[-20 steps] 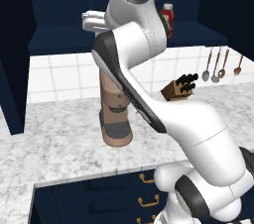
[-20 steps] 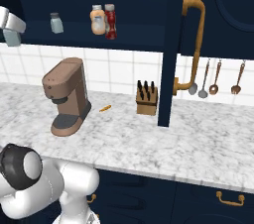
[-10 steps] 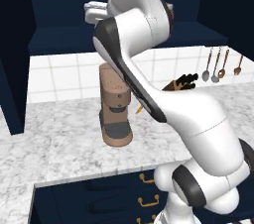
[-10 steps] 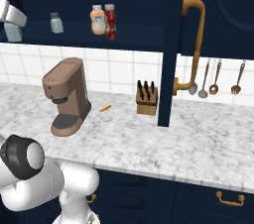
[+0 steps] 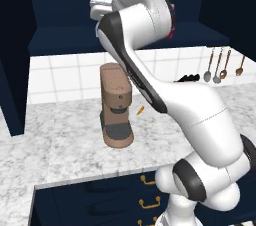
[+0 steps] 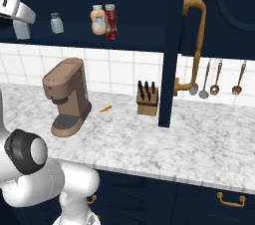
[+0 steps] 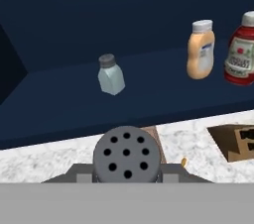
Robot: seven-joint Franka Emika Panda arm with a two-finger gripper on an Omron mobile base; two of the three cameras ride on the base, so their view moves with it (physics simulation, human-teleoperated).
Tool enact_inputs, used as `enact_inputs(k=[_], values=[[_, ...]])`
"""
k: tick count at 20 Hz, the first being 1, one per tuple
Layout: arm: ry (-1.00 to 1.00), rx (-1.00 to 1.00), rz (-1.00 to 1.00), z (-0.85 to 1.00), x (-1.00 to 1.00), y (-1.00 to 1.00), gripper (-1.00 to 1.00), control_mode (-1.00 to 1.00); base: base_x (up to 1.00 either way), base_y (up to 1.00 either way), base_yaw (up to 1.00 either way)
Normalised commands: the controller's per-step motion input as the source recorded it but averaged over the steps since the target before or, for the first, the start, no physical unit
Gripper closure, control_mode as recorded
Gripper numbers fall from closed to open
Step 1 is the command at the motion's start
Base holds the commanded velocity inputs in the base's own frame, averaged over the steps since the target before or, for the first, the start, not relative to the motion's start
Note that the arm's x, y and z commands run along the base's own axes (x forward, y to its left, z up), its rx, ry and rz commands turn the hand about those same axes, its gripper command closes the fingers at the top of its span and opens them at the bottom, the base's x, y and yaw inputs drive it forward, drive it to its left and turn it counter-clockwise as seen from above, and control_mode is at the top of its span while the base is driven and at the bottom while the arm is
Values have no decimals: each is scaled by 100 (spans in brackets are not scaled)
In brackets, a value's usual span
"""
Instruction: Put the shaker and condiment bottle from the counter next to their counterparts in the cabinet.
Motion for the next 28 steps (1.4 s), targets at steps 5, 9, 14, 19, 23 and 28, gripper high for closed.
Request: enact_inputs(k=[5, 9, 14, 19, 23, 28], values=[[0, 0, 0, 0, 43, 0, 100, -100, 0, 0, 0], [0, 0, 0, 0, 35, 0, 100, -100, 0, 0, 0], [0, -1, 0, -10, 21, 1, 100, -100, 0, 0, 0], [0, 0, 0, -10, 32, 0, 100, -100, 0, 0, 0], [0, -2, 1, -17, 30, 6, 100, -100, 0, 0, 0], [0, -3, 1, -13, 10, 12, 100, -100, 0, 0, 0]])
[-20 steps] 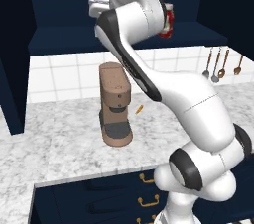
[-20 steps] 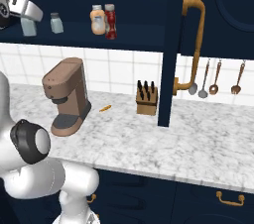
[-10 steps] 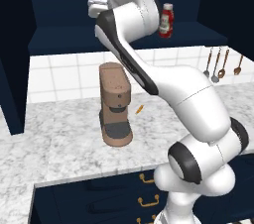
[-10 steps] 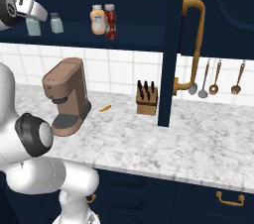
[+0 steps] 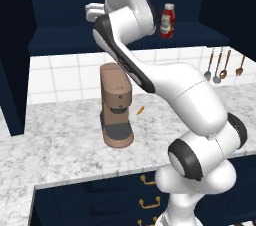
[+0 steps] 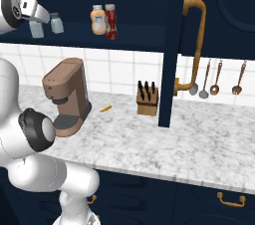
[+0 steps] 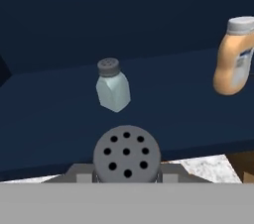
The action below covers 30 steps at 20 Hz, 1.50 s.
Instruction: Put the shaker and condiment bottle from the counter next to their counterparts in the cabinet.
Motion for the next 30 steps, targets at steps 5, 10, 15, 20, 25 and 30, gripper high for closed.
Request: enact_inputs(k=[5, 10, 15, 20, 25, 30], values=[[1, -3, 2, -13, 3, 13, 100, -100, 0, 0, 0], [0, 0, 1, 0, 25, 1, 100, -100, 0, 0, 0], [0, 0, 0, -1, 29, 1, 100, -100, 0, 0, 0], [0, 0, 0, -3, 27, 0, 100, -100, 0, 0, 0], [0, 0, 0, -10, 19, 0, 100, -100, 0, 0, 0], [1, 0, 0, -12, 23, 0, 100, -100, 0, 0, 0]])
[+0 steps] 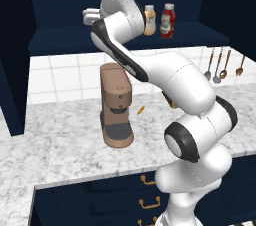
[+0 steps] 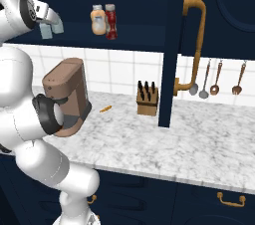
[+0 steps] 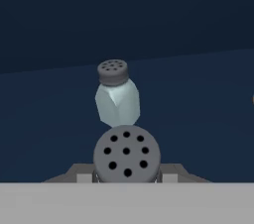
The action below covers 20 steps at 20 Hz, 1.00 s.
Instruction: Put the shaker and condiment bottle from the counter next to their counterparts in the cabinet.
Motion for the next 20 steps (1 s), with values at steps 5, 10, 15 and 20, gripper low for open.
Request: enact_inputs(k=[5, 10, 15, 20], values=[[0, 0, 0, -7, 19, 0, 100, -100, 0, 0, 0], [0, 0, 0, -2, 5, 0, 100, -100, 0, 0, 0], [0, 0, 0, -4, 6, 2, 100, -100, 0, 0, 0], [0, 0, 0, -3, 25, 0, 100, -100, 0, 0, 0]])
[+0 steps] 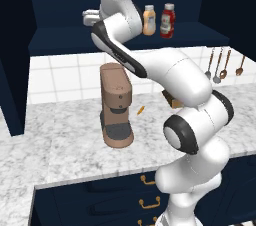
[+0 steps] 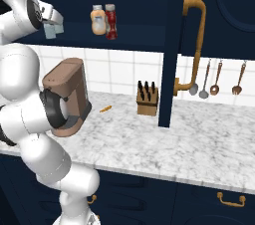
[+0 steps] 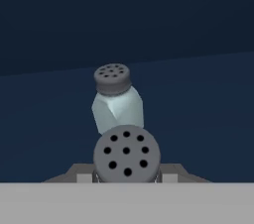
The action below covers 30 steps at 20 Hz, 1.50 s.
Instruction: Put the shaker and condiment bottle from the counter next to their counterparts in the cabinet.
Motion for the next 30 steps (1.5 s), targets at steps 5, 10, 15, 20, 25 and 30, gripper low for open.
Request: enact_inputs(k=[5, 10, 15, 20, 25, 30], values=[[0, 0, 0, -9, 35, 0, 100, -100, 0, 0, 0], [0, 0, 0, -15, 20, 0, 100, -100, 0, 0, 0], [0, 0, 2, -18, 3, 1, -100, -100, 0, 0, 0], [0, 0, 5, -3, -2, 0, -100, -100, 0, 0, 0], [-1, 0, 3, 0, -35, -4, -100, -100, 0, 0, 0], [-5, 2, 0, 0, -77, -9, -100, -100, 0, 0, 0]])
